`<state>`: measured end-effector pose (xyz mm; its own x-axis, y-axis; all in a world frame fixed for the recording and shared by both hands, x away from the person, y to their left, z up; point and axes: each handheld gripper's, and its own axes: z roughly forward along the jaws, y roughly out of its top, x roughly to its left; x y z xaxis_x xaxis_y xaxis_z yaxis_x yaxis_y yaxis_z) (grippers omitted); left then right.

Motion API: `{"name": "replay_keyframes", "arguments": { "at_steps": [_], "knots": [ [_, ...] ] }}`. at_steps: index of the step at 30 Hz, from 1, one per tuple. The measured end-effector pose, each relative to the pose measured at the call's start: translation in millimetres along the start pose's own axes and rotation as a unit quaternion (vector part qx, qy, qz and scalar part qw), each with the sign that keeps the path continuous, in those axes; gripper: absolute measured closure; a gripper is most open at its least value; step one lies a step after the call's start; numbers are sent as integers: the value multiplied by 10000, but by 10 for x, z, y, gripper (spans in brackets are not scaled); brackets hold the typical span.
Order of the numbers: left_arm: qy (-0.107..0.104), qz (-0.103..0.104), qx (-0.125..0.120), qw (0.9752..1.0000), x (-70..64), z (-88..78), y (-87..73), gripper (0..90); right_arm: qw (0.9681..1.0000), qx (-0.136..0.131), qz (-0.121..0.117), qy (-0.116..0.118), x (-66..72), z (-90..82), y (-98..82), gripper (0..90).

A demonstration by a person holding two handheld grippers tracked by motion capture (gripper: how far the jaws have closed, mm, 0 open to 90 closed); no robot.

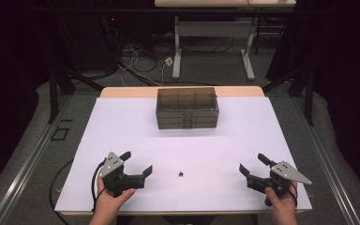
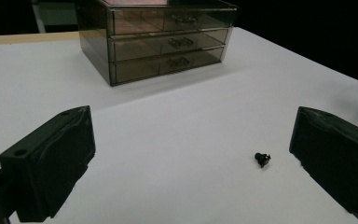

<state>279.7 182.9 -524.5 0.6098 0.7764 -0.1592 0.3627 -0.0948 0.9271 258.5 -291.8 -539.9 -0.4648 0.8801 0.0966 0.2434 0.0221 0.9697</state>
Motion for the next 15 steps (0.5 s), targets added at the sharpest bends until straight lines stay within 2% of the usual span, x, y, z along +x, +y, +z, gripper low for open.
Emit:
{"name": "replay_keyframes", "arguments": {
  "at_steps": [2,8,13,15],
  "knots": [
    [17,-36,-4,10000,6,2,0,1,10000,40,70,27,-10,10,-9,147],
    [38,77,27,10000,-35,-49,-5,15,10000,-57,38,-8,0,18,20,147],
    [93,99,27,9999,-43,-85,-2,23,9999,1,-120,69,37,69,13,147],
    [93,11,28,10000,-42,-90,-1,23,9998,5,-173,71,48,68,17,147]
  ]
}}
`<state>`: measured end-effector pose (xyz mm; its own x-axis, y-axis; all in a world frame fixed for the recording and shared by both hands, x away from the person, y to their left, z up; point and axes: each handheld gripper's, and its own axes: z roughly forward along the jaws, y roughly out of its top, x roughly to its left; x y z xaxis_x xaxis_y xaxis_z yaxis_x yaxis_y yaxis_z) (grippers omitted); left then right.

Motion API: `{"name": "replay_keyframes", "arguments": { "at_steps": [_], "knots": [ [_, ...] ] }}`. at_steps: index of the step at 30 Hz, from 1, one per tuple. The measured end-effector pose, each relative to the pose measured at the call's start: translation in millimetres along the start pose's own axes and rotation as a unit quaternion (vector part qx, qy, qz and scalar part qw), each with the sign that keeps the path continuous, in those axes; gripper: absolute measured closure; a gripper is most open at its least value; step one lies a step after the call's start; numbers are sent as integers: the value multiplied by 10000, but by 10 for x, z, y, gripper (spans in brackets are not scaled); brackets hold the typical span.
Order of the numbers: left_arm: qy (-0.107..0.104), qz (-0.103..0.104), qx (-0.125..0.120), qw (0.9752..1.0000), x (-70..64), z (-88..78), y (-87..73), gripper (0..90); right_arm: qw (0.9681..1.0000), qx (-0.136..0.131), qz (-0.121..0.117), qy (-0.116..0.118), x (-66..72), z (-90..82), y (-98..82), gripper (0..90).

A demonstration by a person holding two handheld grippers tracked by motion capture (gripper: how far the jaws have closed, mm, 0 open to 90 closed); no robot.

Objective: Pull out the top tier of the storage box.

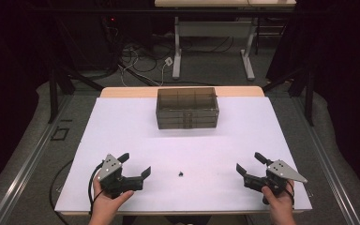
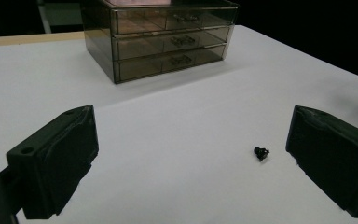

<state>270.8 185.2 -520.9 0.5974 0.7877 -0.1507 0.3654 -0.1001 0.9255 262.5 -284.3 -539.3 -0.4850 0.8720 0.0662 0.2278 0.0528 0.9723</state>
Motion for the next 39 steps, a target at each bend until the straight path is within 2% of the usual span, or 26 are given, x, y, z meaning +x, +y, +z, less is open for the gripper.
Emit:
{"name": "replay_keyframes", "arguments": {
  "at_steps": [6,9,11,14,16,20,23,25,29,39],
  "knots": [
    [-6,-51,36,10000,0,19,0,24,10000,-18,-38,-71,1,4,-3,147],
    [23,48,31,10000,-5,15,-1,24,9998,10,27,-176,-14,15,-15,148],
    [25,40,-19,10000,4,14,10,23,9998,38,28,-186,-17,15,-15,147],
    [-43,-72,-60,9999,6,21,27,22,9999,36,-37,-147,-15,6,-15,147],
    [-85,-1,-77,9999,-7,23,54,13,9998,15,-58,-183,-13,-3,-14,147],
    [-171,41,-167,9997,-59,48,160,4,9998,84,-85,-165,-6,-18,-34,147],
    [-258,-25,-205,9995,-94,96,233,5,9997,67,-82,-202,-5,-36,-40,147],
    [-351,-126,-171,9992,-114,153,278,6,9997,64,-95,-199,-10,-41,-45,147],
    [-476,-128,-118,9987,-149,268,387,29,9996,66,-44,-257,-23,-68,-51,147],
    [-431,85,-8,9990,-232,401,584,65,9996,108,-49,-267,-28,-86,-61,147]
  ]
}}
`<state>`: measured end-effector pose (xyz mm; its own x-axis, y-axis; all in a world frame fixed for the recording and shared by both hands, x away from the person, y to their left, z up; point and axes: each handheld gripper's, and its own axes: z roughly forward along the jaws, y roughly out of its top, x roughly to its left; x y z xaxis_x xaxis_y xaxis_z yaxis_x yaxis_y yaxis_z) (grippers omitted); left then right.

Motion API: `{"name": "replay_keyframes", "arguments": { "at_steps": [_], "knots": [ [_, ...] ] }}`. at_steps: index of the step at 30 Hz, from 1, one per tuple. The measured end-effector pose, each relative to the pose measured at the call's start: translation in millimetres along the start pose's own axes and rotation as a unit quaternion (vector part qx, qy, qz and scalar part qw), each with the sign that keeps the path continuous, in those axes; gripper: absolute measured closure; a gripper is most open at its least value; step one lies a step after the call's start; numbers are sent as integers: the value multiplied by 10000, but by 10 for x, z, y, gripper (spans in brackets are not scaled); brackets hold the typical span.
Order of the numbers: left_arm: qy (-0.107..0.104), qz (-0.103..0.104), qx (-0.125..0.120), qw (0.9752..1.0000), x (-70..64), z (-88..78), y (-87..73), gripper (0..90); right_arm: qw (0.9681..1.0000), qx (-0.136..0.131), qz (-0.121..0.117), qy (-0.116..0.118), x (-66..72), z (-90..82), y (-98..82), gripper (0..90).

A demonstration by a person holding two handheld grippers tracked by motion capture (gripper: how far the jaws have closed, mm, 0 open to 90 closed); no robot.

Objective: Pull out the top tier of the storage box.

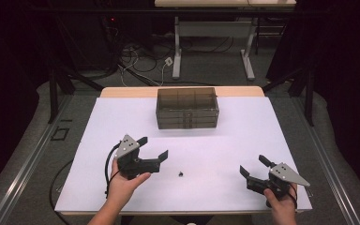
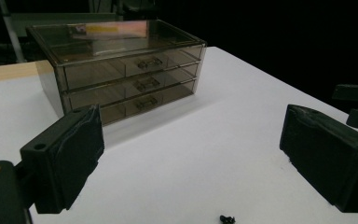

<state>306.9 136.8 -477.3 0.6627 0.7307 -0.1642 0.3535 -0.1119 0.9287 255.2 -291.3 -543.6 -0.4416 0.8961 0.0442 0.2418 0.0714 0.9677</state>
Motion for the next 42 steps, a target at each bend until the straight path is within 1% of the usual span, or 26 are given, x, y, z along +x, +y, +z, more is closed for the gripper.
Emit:
{"name": "replay_keyframes", "arguments": {
  "at_steps": [3,8,11,12,13,14,19,21,22,23,26,28,30,33,34,36,38,42],
  "knots": [
    [59,22,11,10000,-16,35,68,86,10000,-17,30,29,-4,8,-2,147],
    [148,131,5,9998,-37,88,178,148,10000,9,51,38,-2,17,-4,147],
    [212,218,53,9995,-51,120,242,154,10000,33,69,64,-5,21,-6,148],
    [286,270,79,9992,-58,133,268,165,10000,21,77,52,-9,26,-8,148],
    [318,284,82,9991,-62,142,283,165,10000,21,77,52,-9,26,-8,148],
    [297,268,104,9991,-64,152,310,184,9999,32,96,47,-11,25,-10,147],
    [236,76,162,9996,-75,199,404,208,9999,60,154,46,-6,27,-13,147],
    [208,-37,157,9997,-78,217,440,220,9999,71,109,55,-14,30,-14,147],
    [153,-173,122,9997,-76,227,463,226,9999,76,133,72,-13,34,-16,147],
    [131,-251,95,9996,-75,235,477,226,9999,76,133,72,-13,34,-16,147],
    [100,-412,87,9991,-64,263,546,248,9998,86,167,73,-14,34,-19,148],
    [76,-466,101,9988,-55,285,586,250,9998,91,175,67,-14,33,-19,148],
    [24,-621,78,9980,-53,309,625,257,9998,88,168,68,-17,33,-19,147],
    [9,-728,73,9973,-40,330,685,271,9998,79,167,63,-21,35,-20,147],
    [3,-804,72,9967,-40,340,710,273,9998,73,171,63,-22,36,-20,147],
    [19,-872,98,9961,-39,361,748,283,9998,72,171,72,-23,39,-22,147],
    [68,-886,144,9959,-43,385,780,286,9998,83,172,83,-24,40,-23,147],
    [183,-831,198,9962,-70,439,841,295,9997,90,189,85,-27,44,-25,148]
  ]
}}
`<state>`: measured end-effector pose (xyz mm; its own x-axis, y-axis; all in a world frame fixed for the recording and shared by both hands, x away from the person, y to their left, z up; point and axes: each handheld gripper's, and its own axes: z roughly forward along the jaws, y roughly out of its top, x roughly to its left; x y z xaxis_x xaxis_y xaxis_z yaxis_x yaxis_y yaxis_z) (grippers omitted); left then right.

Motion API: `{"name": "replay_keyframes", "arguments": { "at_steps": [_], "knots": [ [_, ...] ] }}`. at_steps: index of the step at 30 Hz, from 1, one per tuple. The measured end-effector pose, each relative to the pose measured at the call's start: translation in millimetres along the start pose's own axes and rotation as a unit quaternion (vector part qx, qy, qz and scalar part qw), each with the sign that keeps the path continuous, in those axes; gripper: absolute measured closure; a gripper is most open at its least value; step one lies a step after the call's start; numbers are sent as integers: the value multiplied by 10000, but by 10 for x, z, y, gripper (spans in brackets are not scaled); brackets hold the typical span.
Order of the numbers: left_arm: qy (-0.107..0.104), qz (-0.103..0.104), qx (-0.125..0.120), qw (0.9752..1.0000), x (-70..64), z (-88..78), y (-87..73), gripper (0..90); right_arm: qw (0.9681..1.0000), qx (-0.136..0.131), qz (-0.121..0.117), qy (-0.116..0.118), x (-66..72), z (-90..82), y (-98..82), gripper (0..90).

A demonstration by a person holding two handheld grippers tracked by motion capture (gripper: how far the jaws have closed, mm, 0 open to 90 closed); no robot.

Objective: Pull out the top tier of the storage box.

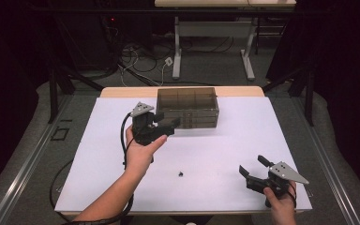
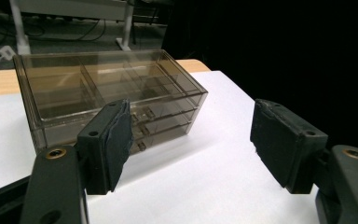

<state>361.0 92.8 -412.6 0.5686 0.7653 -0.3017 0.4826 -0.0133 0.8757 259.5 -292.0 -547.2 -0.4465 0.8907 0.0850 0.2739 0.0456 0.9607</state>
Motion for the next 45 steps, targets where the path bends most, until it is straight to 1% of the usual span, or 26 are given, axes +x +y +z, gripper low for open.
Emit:
{"name": "replay_keyframes", "arguments": {
  "at_steps": [3,4,6,8,11,13,14,15,19,24,28,30,33,37,42,45],
  "knots": [
    [66,54,25,10000,-24,35,39,301,10000,30,4,-25,0,-4,1,147],
    [102,98,37,9999,-30,55,58,303,10000,0,6,-15,0,1,-1,148],
    [160,94,68,9998,-38,82,87,320,10000,-4,-14,-11,-3,3,-1,148],
    [168,81,91,9998,-41,114,117,324,10000,-1,20,-21,1,2,-2,148],
    [232,115,110,9996,-43,149,159,328,10000,0,17,-16,1,0,-2,148],
    [222,45,123,9997,-39,176,184,329,10000,2,20,-15,1,1,-2,147],
    [221,-36,137,9997,-33,192,197,330,10000,16,17,-2,-1,1,-2,147],
    [222,-70,149,9996,-27,201,205,330,10000,16,17,-2,-1,1,-2,147],
    [334,-197,158,9991,18,250,236,330,10000,24,20,8,-1,2,-3,147],
    [515,-446,192,9975,101,285,258,333,10000,30,17,18,-1,-1,0,147],
    [539,-627,204,9964,160,305,269,343,10000,30,3,22,-4,0,1,148],
    [568,-691,200,9958,183,324,270,350,10000,23,3,30,-3,1,1,147],
    [626,-728,198,9952,209,350,273,366,10000,10,-26,30,-4,5,1,147],
    [632,-831,202,9943,238,391,268,388,10000,24,-11,46,-4,3,2,147],
    [570,-1059,218,9925,258,475,252,405,10000,34,13,42,-6,0,3,148],
    [571,-1120,257,9917,256,527,245,407,10000,29,-7,47,-9,1,4,147]
  ]
}}
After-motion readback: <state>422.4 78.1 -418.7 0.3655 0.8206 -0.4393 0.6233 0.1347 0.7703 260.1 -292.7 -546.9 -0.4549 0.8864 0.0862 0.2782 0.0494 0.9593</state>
